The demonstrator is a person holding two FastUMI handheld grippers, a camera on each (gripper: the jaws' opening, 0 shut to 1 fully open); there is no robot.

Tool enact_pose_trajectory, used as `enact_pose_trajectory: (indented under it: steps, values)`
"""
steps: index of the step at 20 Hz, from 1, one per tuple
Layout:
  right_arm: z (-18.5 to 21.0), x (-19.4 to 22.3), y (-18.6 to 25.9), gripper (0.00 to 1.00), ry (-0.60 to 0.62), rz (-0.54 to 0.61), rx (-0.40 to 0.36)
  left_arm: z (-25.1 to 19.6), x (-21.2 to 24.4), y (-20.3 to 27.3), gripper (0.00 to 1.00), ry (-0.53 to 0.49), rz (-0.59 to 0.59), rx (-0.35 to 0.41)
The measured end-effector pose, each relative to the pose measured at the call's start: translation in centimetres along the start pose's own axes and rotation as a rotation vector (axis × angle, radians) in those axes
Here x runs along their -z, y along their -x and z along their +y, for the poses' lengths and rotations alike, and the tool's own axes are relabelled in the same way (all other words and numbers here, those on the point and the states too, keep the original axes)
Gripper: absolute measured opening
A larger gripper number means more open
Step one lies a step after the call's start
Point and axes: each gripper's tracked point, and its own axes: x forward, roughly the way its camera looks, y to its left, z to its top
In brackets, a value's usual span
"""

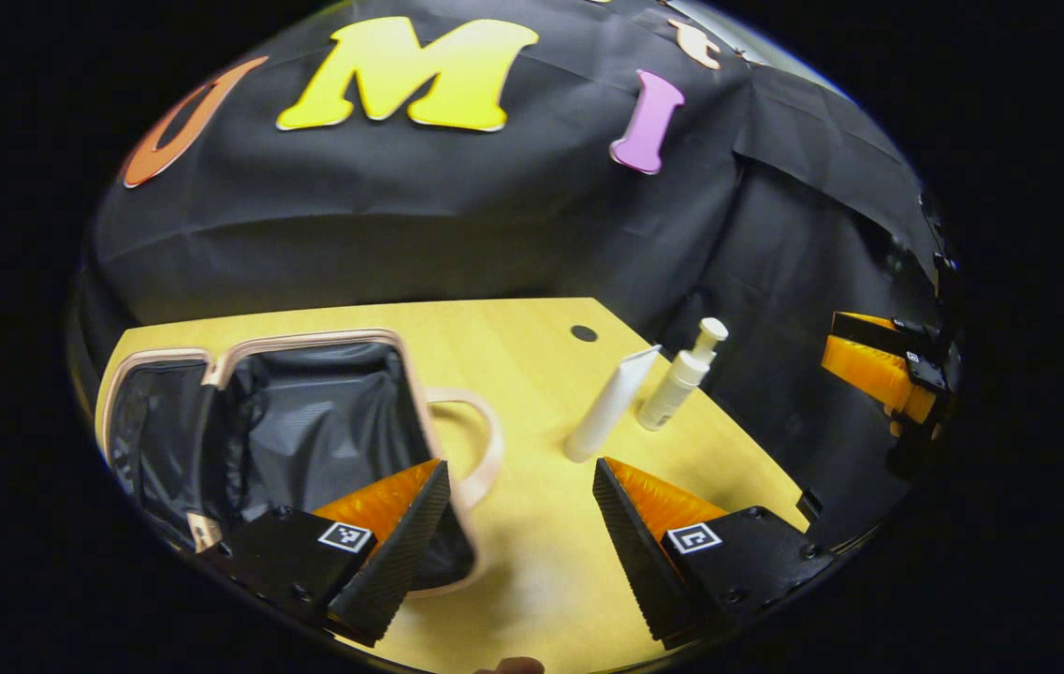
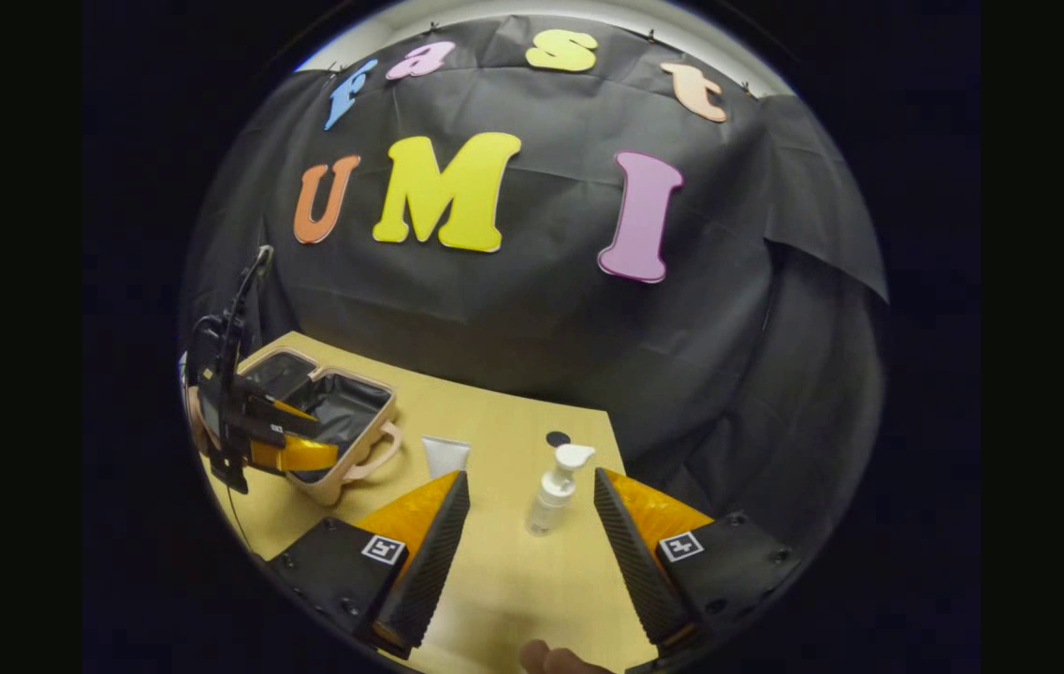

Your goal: First open the suitcase, pack the skin care products into it, and then close the suitcase.

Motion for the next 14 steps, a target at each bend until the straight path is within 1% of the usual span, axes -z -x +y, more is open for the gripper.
enact_pose_trajectory:
  steps: [2, 5, 6, 9, 12, 13, 14]
  values:
    - [-1.5, 0.9, -0.1, 0.80, -0.006, 0.014, 0.013, -1.7, -0.1, -2.4, 0.98, -0.018, 0.015, 0.024]
    - [-3.8, 2.4, -0.4, 0.80, -0.013, 0.037, 0.029, -3.5, 0.0, -5.9, 0.98, -0.017, 0.038, 0.036]
    - [-4.7, 3.2, -0.5, 0.80, -0.007, 0.055, 0.046, -4.1, 0.2, -7.1, 0.98, -0.011, 0.048, 0.041]
    - [-6.7, 4.7, -0.7, 0.80, -0.014, 0.096, 0.055, -5.0, 0.3, -9.5, 0.98, 0.025, 0.070, 0.057]
    - [-8.0, 6.6, -0.8, 0.80, -0.018, 0.128, 0.049, -4.5, 0.6, -12.6, 0.98, 0.009, 0.074, 0.026]
    - [-8.3, 7.1, -0.9, 0.80, -0.018, 0.142, 0.045, -4.5, 0.6, -13.2, 0.95, 0.008, 0.068, 0.025]
    - [-8.5, 7.7, -0.8, 0.80, -0.017, 0.152, 0.042, -4.5, 0.4, -13.8, 0.89, 0.011, 0.058, 0.020]
